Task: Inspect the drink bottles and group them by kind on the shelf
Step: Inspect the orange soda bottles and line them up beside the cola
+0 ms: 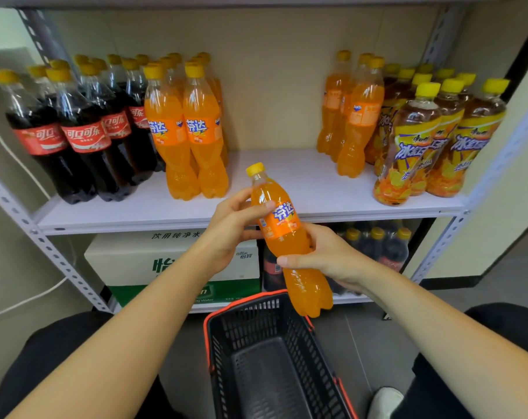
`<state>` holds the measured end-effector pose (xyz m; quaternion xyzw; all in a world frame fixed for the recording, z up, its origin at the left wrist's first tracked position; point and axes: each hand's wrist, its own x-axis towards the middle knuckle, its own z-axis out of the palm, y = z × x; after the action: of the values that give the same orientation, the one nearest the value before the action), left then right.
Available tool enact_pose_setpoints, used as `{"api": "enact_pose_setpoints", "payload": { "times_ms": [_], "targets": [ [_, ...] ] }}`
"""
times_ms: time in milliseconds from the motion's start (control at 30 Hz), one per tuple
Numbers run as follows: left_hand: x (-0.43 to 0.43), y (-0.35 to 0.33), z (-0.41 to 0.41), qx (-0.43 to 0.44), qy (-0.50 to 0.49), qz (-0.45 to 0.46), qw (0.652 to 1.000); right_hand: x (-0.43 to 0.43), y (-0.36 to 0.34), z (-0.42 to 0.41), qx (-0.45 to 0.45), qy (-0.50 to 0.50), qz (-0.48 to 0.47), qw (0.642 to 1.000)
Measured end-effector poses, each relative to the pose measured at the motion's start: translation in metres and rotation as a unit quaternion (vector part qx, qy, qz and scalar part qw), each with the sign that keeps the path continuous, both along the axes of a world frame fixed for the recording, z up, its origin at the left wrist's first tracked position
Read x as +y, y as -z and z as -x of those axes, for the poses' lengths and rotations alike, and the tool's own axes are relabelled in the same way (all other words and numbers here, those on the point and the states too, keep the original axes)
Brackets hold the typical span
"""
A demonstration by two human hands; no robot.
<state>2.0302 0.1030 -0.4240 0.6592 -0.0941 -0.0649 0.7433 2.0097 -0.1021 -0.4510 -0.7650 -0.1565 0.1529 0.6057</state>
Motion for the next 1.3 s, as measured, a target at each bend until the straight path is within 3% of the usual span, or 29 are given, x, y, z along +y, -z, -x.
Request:
{"api": "enact_pose_setpoints", "payload": {
  "times_ms": [233, 433, 700, 967, 1167, 1300],
  "targets": [
    [0.001, 0.001, 0.0, -0.025, -0.068, -0.061, 0.996, 0.003, 0.009, 0.0, -0.07, 0.059, 0.039, 0.995],
    [0.004, -0.003, 0.003, -0.051, 0.001, 0.017, 0.999, 0.003, 0.006, -0.002, -0.037, 0.057, 0.01, 0.998],
    [0.0, -0.007, 0.01, -0.097, 0.076, 0.047, 0.991, -0.004, 0.001, -0.002, -0.06, 0.06, -0.004, 0.996],
    [0.003, -0.012, 0.025, -0.239, -0.018, -0.027, 0.971, -0.009, 0.006, 0.004, -0.16, 0.081, 0.053, 0.982],
    [0.005, -0.012, 0.037, -0.34, -0.048, -0.157, 0.926, -0.015, 0.013, 0.01, -0.209, 0.1, 0.094, 0.968],
    [0.002, -0.01, 0.04, -0.338, -0.096, -0.208, 0.913, -0.017, 0.017, 0.01, -0.239, 0.104, 0.135, 0.956]
  ]
}}
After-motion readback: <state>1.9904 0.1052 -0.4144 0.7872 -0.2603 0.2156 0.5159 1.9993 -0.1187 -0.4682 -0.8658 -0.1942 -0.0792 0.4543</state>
